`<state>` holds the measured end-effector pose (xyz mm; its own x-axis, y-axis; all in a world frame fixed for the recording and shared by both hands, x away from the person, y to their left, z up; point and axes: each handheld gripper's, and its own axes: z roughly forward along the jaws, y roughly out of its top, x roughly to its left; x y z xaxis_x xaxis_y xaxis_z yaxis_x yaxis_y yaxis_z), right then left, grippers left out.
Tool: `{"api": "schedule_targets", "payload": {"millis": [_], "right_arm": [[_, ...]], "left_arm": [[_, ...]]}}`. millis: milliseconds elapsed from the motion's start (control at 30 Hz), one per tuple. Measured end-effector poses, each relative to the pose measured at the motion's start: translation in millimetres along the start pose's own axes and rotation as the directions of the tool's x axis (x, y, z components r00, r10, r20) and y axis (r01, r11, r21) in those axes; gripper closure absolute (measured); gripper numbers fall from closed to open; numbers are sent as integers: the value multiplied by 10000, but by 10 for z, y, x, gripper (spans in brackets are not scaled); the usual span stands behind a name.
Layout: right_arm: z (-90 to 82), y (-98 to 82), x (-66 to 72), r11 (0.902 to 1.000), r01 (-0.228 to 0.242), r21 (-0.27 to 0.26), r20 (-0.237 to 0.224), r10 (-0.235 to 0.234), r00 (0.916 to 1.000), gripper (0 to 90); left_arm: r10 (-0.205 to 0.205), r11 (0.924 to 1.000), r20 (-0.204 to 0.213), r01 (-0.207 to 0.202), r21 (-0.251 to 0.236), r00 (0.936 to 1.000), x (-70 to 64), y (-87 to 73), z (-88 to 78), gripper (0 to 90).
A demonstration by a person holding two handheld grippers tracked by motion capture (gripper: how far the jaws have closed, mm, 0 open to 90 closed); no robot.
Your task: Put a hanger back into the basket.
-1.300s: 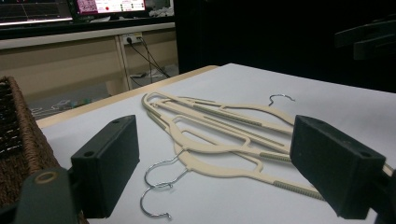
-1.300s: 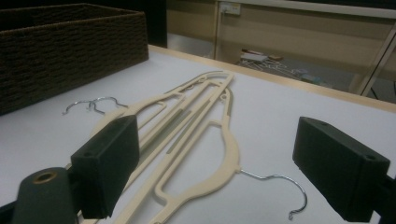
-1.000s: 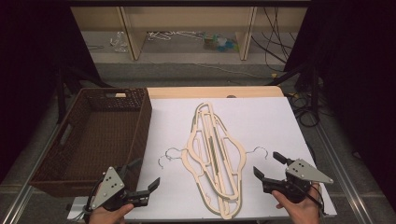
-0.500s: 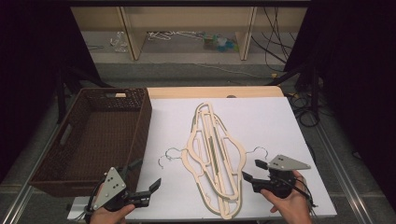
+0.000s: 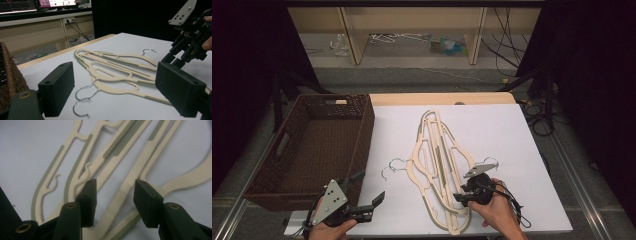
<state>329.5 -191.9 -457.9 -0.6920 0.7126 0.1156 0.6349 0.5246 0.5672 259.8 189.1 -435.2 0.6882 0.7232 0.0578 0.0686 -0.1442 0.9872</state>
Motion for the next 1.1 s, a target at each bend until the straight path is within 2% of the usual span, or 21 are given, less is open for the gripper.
{"api": "schedule_targets", "payload": {"millis": [33,67,133,300,333,400,433,500,567,667,833,967,1100], "right_arm": [[22,1,-2,9999,31,100,45,-32,10000,572],[26,4,15,9992,-267,306,-11,268,9996,572],[48,2,-3,9983,-241,523,16,241,9997,574],[100,-1,-26,9966,-419,716,-172,432,9989,603],[115,6,-33,9964,-303,786,-205,320,9993,609],[135,18,-10,9947,-457,926,-83,467,9989,614],[140,31,-23,9956,-275,891,-95,284,9996,611],[159,51,-7,9949,-339,952,7,339,9994,616],[169,73,4,9946,-43,1042,154,27,9999,629],[174,85,8,9936,75,1130,206,-99,9997,635],[184,140,3,9895,45,1445,275,-86,9996,670],[183,156,-53,9899,-134,1415,146,114,9998,685],[148,167,-92,9884,-215,1503,330,167,9993,698]], "left_arm": [[-1,10000,1,1,8,10000,0,0,0,158],[-4,10000,8,4,4,10000,1,-1,1,158],[-3,10000,27,3,-3,10000,2,-3,4,158],[-27,10000,40,27,-25,10000,-6,-4,9,158],[-23,10000,46,23,-31,10000,-7,-4,9,158],[58,10000,75,-58,-35,10000,-4,-2,8,158],[59,10000,84,-59,-32,9999,-5,-3,8,158],[50,10000,82,-50,-21,10000,-6,-3,9,158],[68,10000,89,-68,-45,9999,-4,-2,8,158],[7,10000,61,-7,-37,10000,-2,-3,7,158],[-19,10000,90,19,-57,10000,-6,-6,11,159],[2,10000,84,-1,-37,10000,-1,-3,4,158],[11,10000,90,-10,-40,10000,-3,-3,4,159]]}}
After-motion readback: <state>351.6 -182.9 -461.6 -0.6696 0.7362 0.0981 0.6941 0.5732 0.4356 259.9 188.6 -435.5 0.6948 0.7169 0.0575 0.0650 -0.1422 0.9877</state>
